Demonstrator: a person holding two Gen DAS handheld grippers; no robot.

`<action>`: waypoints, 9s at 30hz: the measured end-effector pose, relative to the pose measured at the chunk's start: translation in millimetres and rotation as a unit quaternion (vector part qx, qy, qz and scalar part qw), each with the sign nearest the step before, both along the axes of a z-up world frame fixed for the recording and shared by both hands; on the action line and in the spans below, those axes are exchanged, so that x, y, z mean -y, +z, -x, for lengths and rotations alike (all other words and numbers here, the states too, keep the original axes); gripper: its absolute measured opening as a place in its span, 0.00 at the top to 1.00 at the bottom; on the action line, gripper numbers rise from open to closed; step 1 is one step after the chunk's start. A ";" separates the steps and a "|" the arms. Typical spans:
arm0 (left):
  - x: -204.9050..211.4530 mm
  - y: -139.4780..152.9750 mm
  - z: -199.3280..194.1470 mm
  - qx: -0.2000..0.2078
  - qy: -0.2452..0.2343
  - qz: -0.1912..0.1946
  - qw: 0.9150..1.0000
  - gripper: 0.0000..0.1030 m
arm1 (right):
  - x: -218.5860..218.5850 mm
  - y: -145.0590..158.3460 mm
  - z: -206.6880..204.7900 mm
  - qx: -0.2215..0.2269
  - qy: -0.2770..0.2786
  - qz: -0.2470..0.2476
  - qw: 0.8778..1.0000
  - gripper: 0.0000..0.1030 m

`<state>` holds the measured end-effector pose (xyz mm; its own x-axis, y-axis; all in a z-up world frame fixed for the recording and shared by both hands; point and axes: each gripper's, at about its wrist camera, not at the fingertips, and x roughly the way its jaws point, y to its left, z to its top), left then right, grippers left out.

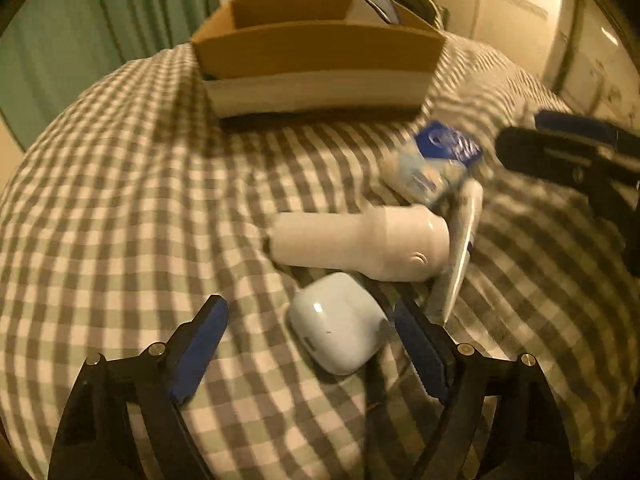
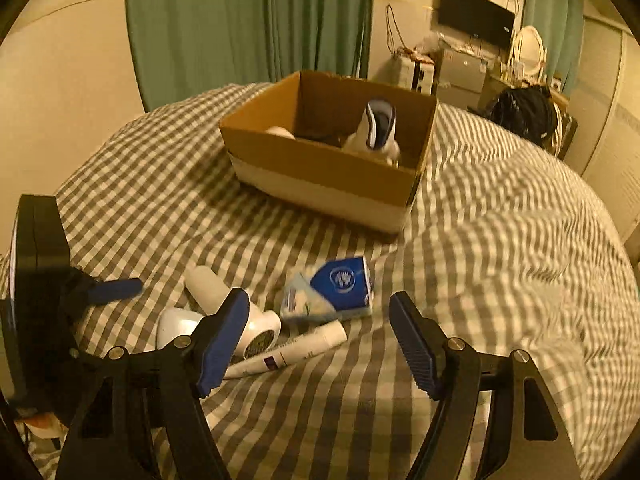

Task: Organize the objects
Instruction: 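Grasp the white earbuds case with the left tool while the right grasps the white bottle, then carry the earbuds case and bottle into the box and open both tools, then grasp the white tube with the left tool while the right grasps the blue tissue pack, then carry the tube and tissue pack into the box and open both tools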

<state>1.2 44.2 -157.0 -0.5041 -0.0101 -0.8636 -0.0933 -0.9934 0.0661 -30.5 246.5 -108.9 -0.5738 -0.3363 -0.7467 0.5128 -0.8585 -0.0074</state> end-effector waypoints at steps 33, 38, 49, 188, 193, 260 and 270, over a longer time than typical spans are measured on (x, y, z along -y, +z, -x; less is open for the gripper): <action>80.3 37.3 10.1 -0.037 0.072 -0.041 0.996 0.46 | 97.2 -68.9 14.3 0.080 0.101 -0.116 0.985 0.30; 79.9 37.2 9.0 -0.039 0.071 -0.048 0.996 0.46 | 104.9 -79.0 12.7 0.064 0.092 -0.157 0.981 0.38; 78.0 53.8 -2.0 -0.057 0.075 -0.046 0.995 0.46 | 93.5 -28.9 -12.9 -0.001 0.088 -0.137 0.987 0.50; -17.1 45.2 33.7 -0.073 -0.069 -0.034 0.994 0.84 | -34.0 35.5 41.2 -0.023 -0.086 -0.025 0.996 0.21; 25.3 47.3 51.8 -0.077 -0.018 -0.022 0.997 0.84 | -6.2 24.0 46.7 -0.007 -0.053 -0.031 0.998 0.18; 53.7 185.7 248.7 -0.189 -0.020 -0.073 0.979 0.84 | 66.4 179.4 175.7 -0.114 -0.046 0.111 0.986 0.30; 54.5 110.5 276.6 -0.132 -0.016 -0.077 0.988 0.84 | 63.2 69.1 244.5 -0.033 -0.080 0.083 0.993 0.30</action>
<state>-275.4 -10.3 -46.5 -0.7093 0.1301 -0.6928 -0.1245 -0.9905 -0.0585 -275.0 183.4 -39.8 -0.6752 -0.3527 -0.6478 0.3730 -0.9210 0.1127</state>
